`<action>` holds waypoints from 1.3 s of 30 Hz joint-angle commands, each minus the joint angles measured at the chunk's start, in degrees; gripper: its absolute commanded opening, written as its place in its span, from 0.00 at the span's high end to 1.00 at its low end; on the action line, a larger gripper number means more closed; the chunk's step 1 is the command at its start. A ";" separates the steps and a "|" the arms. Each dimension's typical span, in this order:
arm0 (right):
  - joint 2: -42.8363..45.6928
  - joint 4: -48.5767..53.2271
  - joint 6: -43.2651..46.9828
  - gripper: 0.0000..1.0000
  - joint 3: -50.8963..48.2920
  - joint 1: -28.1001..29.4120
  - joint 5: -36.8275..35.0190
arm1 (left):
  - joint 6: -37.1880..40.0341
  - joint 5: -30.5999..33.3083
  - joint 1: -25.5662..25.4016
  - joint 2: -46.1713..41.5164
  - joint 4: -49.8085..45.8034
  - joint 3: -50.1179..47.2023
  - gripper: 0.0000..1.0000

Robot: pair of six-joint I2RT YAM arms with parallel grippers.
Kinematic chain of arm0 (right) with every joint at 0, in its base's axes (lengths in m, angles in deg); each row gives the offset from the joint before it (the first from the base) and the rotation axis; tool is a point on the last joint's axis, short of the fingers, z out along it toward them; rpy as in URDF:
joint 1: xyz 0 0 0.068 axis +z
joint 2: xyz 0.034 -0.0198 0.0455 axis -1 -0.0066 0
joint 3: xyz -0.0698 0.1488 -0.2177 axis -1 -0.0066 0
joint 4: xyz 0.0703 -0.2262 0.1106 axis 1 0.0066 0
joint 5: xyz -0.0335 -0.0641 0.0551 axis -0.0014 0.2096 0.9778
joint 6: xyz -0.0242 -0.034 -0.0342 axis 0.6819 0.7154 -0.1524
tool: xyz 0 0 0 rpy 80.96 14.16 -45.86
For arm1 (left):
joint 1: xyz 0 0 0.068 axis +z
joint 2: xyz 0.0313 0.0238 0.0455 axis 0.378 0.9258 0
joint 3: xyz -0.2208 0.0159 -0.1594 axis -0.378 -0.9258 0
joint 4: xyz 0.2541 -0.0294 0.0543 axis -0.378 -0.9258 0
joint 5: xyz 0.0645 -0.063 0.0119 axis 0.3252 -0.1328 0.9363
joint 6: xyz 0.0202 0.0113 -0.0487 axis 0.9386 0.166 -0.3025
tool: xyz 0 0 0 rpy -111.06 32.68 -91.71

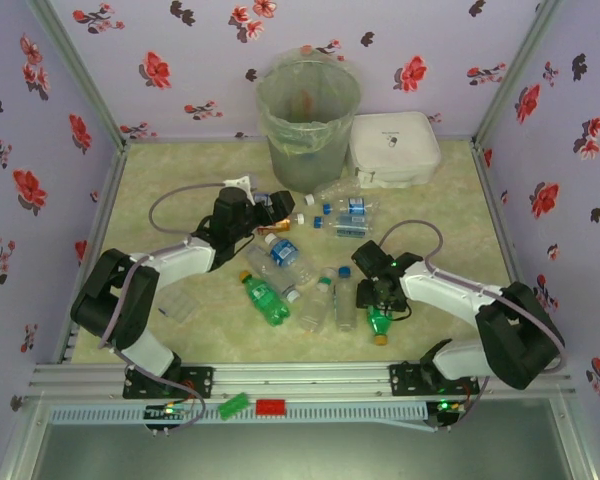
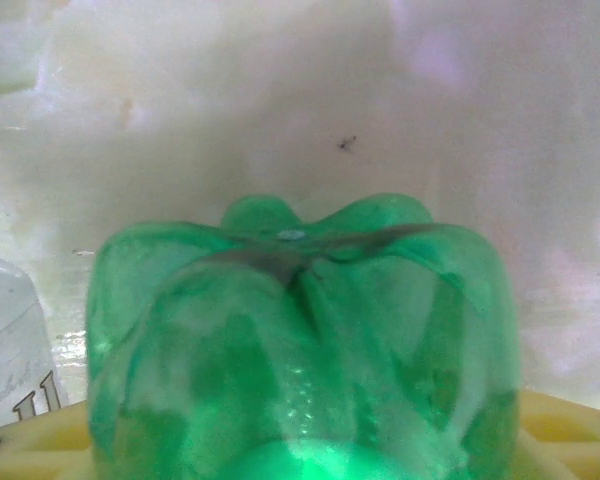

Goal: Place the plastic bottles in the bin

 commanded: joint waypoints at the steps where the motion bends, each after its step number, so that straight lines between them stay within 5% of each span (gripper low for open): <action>1: 0.02 -0.40 0.37 0.36 -0.94 -0.15 -0.07 | 1.53 0.91 -0.27 -0.49 -0.79 1.96 0.00; 14: 4.39 0.13 4.43 0.53 4.33 -1.90 -1.68 | 1.22 1.93 0.44 -1.38 -1.49 1.09 0.00; 27: -3.28 -8.63 13.83 0.56 29.47 -9.57 4.59 | 2.01 3.59 3.22 -7.32 -2.82 -3.42 0.01; 39: -15.01 -25.19 15.11 0.57 55.14 -10.34 11.85 | 2.76 4.70 4.87 -13.24 -5.30 -6.58 0.00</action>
